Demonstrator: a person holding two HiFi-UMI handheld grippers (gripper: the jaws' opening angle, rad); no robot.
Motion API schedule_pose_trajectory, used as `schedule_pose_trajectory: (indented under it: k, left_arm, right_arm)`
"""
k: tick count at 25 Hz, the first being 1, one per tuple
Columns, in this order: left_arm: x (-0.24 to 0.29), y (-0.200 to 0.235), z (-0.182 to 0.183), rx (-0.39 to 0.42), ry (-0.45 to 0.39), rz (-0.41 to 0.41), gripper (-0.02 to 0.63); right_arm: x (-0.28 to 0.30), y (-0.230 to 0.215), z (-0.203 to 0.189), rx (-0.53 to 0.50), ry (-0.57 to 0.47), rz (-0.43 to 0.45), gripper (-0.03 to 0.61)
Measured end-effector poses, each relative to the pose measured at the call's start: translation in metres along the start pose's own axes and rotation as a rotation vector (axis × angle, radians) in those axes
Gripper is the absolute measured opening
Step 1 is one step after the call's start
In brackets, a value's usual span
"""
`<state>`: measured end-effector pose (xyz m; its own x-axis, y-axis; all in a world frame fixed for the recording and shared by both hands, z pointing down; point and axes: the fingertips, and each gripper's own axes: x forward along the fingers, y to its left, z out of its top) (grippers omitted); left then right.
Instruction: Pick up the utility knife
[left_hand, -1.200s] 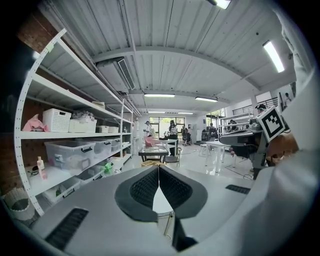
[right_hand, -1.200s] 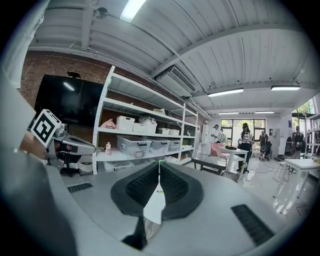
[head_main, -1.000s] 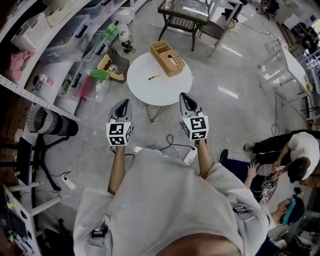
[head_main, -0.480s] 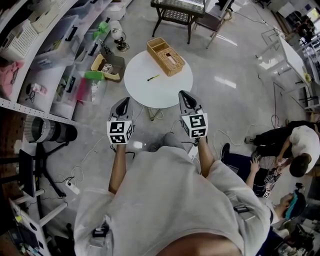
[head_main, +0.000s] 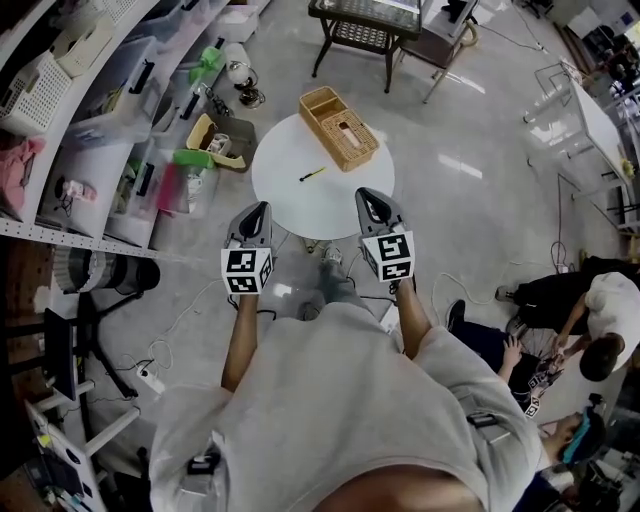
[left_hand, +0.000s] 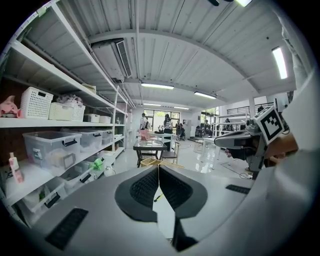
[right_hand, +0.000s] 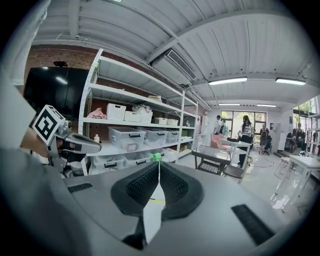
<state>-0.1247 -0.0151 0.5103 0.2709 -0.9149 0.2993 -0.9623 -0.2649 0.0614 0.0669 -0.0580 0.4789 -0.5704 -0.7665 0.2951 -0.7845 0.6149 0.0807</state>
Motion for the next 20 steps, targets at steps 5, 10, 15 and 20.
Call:
schedule_pose_trajectory:
  k: [5, 10, 15, 20]
  left_arm:
    - [0.042, 0.015, 0.014, -0.002, 0.012, 0.03, 0.021]
    - [0.083, 0.033, 0.033, -0.004, 0.014, 0.068, 0.021]
    - [0.119, 0.049, 0.045, -0.013, 0.022, 0.108, 0.021]
    - [0.147, 0.061, 0.051, -0.031, 0.041, 0.148, 0.021]
  right_arm:
    - [0.042, -0.028, 0.005, 0.009, 0.005, 0.035, 0.032]
    - [0.089, -0.051, 0.019, 0.006, 0.002, 0.083, 0.032]
    - [0.133, -0.07, 0.028, -0.009, 0.001, 0.135, 0.034]
    - [0.169, -0.087, 0.028, -0.016, 0.013, 0.182, 0.032]
